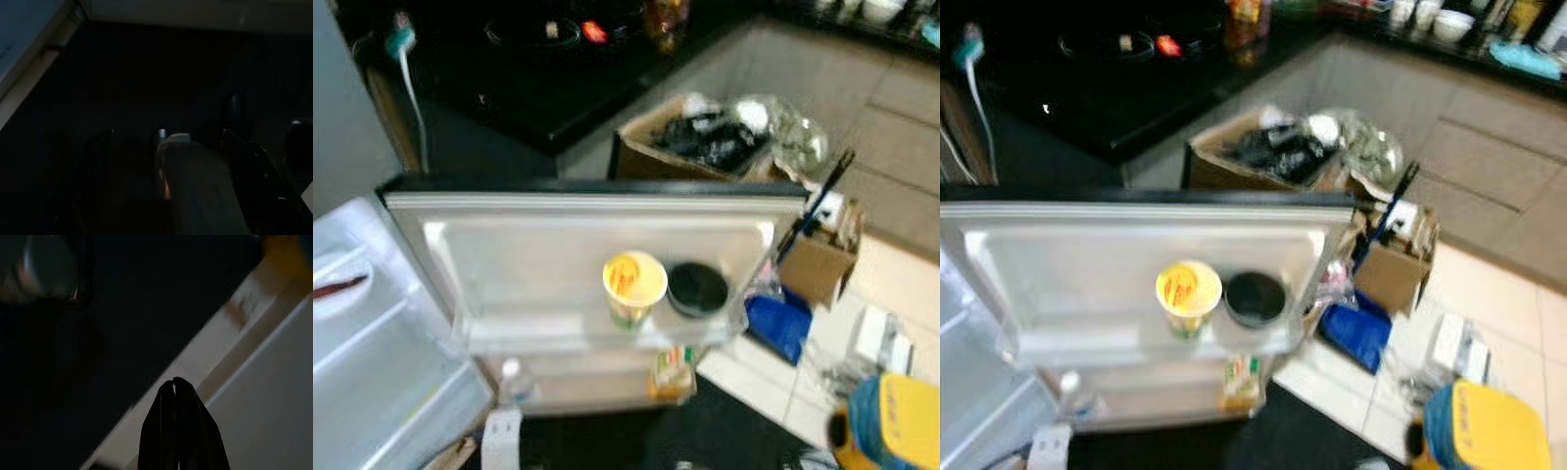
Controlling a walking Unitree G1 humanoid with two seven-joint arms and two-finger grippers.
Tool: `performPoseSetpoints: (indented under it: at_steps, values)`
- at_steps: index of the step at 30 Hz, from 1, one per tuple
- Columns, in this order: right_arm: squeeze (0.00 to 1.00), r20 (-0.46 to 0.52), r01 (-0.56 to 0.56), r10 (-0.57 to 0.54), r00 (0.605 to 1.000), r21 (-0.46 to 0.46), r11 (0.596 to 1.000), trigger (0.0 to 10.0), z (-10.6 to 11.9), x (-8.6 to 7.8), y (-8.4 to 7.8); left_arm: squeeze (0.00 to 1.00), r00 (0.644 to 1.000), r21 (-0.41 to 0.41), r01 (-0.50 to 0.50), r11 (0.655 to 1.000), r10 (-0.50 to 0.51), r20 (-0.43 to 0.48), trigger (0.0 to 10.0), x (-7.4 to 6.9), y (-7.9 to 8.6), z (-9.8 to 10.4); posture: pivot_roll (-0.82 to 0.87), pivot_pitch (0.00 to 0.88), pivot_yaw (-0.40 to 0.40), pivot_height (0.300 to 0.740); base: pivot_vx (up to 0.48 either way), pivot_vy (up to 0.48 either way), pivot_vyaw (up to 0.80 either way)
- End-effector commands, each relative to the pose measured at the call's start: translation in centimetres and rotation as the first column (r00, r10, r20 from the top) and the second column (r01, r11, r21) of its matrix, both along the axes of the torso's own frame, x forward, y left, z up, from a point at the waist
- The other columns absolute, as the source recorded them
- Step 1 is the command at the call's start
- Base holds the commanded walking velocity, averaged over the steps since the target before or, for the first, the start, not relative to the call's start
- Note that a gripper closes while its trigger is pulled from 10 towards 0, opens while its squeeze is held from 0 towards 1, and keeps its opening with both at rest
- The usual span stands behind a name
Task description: Restocking fridge
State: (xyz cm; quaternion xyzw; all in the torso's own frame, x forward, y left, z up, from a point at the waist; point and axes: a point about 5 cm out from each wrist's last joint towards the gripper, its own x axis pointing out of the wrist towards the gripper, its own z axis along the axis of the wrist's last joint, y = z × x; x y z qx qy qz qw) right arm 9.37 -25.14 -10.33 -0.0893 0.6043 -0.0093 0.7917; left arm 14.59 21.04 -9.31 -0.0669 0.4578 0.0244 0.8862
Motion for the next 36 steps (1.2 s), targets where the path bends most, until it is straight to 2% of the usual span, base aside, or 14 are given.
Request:
performPoseSetpoints:
  at_steps: [1,3,9,14,18,21,27,31,36]
  values:
    - [0.00,0.024,0.022,-0.022,0.999,-0.003,1.000,10.0,0.1,0.5,-0.1,0.00,1.000,-0.026,0.028,0.999,-0.028,-0.004,10.0,0.2,-0.7,-0.1,-0.09,0.060,-0.026,0.740,0.000,0.000,0.00]
    - [0.00,0.028,0.025,-0.025,0.999,0.000,1.000,10.0,0.2,0.6,0.0,0.00,1.000,-0.033,0.029,0.999,-0.029,-0.003,10.0,0.2,-0.7,-0.1,-0.09,0.060,-0.026,0.740,0.000,0.000,0.00]
    - [0.00,0.049,0.022,-0.023,0.999,0.007,1.000,10.0,0.3,1.3,0.2,0.00,0.998,-0.038,0.052,0.998,-0.053,-0.017,10.0,-0.1,-1.1,-0.2,-0.08,0.056,-0.022,0.740,0.000,-0.472,0.00]
    - [0.00,0.073,-0.022,0.025,0.997,-0.037,0.999,10.0,0.3,2.0,0.8,0.00,0.998,-0.037,0.054,0.998,-0.056,-0.034,10.0,-0.7,-0.9,-0.4,-0.06,0.050,-0.014,0.740,0.000,-0.480,0.00]
    - [0.00,0.126,-0.014,0.024,0.992,-0.077,0.997,10.0,0.6,2.9,0.8,0.00,0.998,-0.037,0.055,0.998,-0.056,-0.039,10.0,-0.9,-0.7,-0.4,-0.06,0.049,-0.009,0.740,0.000,-0.480,0.00]
    - [0.00,0.173,0.022,-0.020,0.985,-0.008,1.000,10.0,0.7,3.5,1.5,0.00,0.997,-0.038,0.060,0.997,-0.061,-0.039,10.0,-0.8,-0.6,-0.4,-0.06,0.047,-0.006,0.740,0.000,-0.480,0.00]
    - [0.00,0.186,-0.017,0.000,0.982,0.087,0.996,10.0,0.7,3.7,2.0,0.00,0.997,-0.043,0.067,0.997,-0.069,-0.032,10.0,-0.4,-0.8,-0.3,-0.07,0.046,-0.005,0.740,0.000,-0.480,0.00]
    - [0.00,0.175,-0.042,0.020,0.984,0.123,0.991,10.0,0.6,3.3,2.2,0.00,0.997,-0.046,0.072,0.996,-0.074,-0.029,10.0,-0.3,-1.0,-0.3,-0.07,0.047,-0.005,0.740,0.000,-0.458,0.51]
    - [0.00,0.162,-0.065,0.042,0.986,0.136,0.989,10.0,0.4,2.8,2.3,0.00,0.997,-0.048,0.067,0.997,-0.069,-0.032,10.0,-0.3,-1.1,-0.3,-0.07,0.047,-0.005,0.740,0.000,0.000,0.78]
